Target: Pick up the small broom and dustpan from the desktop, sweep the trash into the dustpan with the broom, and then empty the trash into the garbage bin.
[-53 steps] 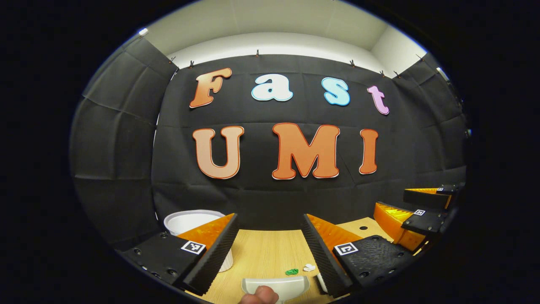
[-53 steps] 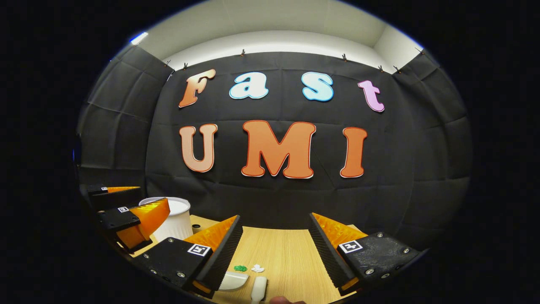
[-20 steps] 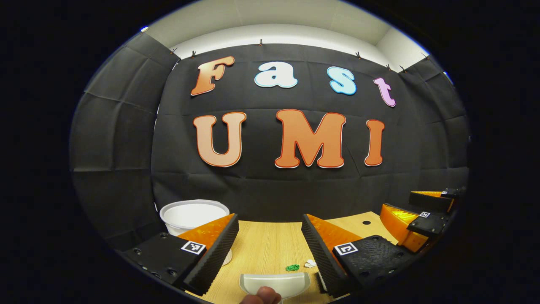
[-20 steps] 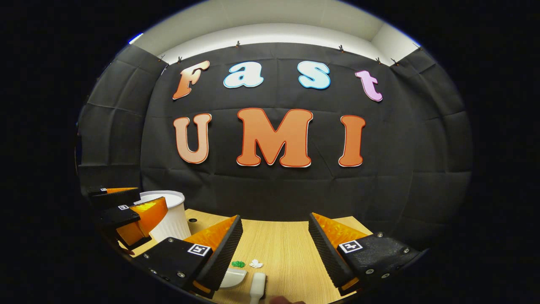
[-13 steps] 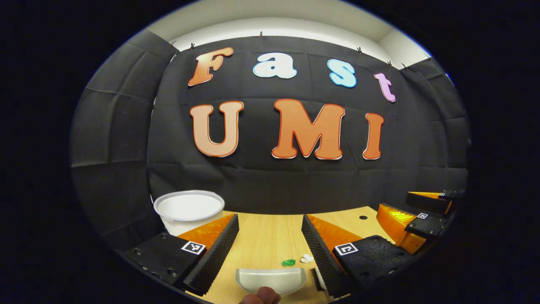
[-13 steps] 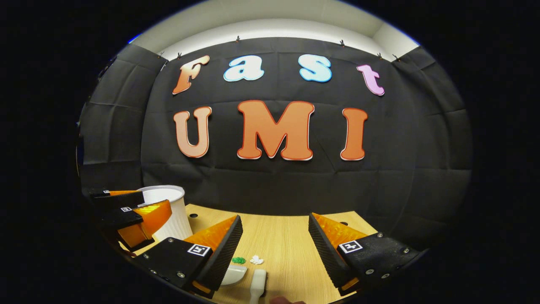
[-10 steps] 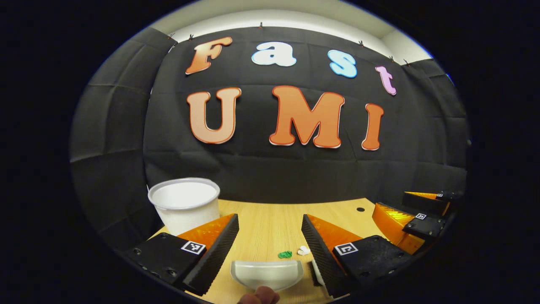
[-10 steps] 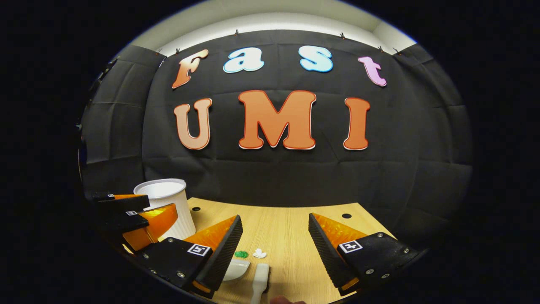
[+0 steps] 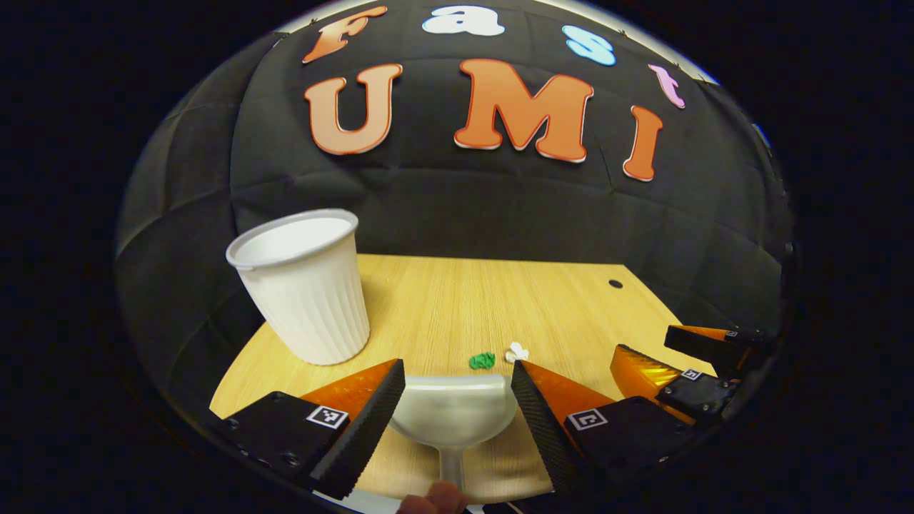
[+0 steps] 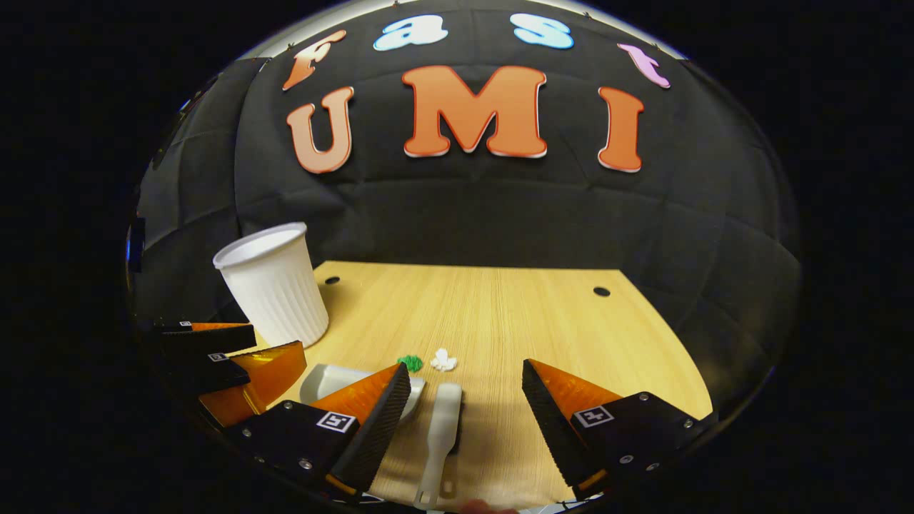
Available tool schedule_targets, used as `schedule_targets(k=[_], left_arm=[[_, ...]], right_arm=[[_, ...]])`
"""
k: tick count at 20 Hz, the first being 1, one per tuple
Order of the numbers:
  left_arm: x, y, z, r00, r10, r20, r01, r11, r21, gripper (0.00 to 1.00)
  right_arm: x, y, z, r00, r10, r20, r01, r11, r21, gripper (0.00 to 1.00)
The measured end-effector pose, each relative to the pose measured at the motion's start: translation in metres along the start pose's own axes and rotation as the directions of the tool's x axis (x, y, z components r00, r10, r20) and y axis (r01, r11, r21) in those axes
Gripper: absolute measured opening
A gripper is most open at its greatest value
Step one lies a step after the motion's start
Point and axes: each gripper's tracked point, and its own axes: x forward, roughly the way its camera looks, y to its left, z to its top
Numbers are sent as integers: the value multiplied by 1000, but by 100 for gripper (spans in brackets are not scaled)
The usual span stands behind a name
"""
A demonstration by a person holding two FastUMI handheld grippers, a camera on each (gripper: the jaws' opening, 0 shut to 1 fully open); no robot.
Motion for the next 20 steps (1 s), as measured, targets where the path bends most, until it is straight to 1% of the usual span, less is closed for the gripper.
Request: schedule_targets(k=[2, 4, 6, 9, 12, 13, 14, 15, 17, 18, 19, 20], left_arm=[[5, -2, -29, 996, -7, -88, 6, 1000, -10, 95], [8, 0, -53, 980, -11, -197, 6, 1000, -25, 95], [4, -4, -75, 945, -18, -327, 5, 999, -39, 96], [-2, -16, -74, 888, -27, -459, -3, 998, -64, 97], [1, -23, -61, 824, -35, -566, -18, 996, -87, 98], [6, -21, -54, 799, -24, -601, -31, 996, -82, 98], [10, -22, -44, 780, -19, -626, -37, 996, -77, 97], [12, -25, -50, 759, -13, -651, -45, 996, -72, 98], [28, -24, -43, 726, -20, -688, -59, 994, -90, 97], [27, -18, -57, 714, -19, -700, -71, 993, -99, 97], [34, -18, -55, 706, -15, -708, -84, 991, -106, 97], [39, -17, -59, 690, -13, -723, -98, 989, -112, 97]], right_arm=[[10, 6, -33, 995, 13, -101, -14, 1000, -8, 95], [16, 10, -65, 980, 15, -196, -21, 999, -27, 95], [18, 14, -96, 954, 23, -298, -33, 999, -29, 95], [22, 21, -131, 914, 49, -403, -49, 999, 11, 95], [23, 23, -161, 851, 70, -520, -66, 997, 25, 95], [23, 22, -168, 831, 75, -552, -72, 997, 27, 95], [24, 24, -173, 813, 87, -575, -86, 996, 29, 95], [26, 22, -178, 799, 82, -596, -90, 996, 16, 95], [28, 21, -185, 774, 97, -626, -112, 994, 14, 95], [28, 23, -187, 755, 118, -645, -131, 991, 28, 95], [30, 23, -191, 740, 124, -661, -133, 990, 37, 95], [32, 22, -194, 726, 130, -676, -136, 990, 44, 95]])
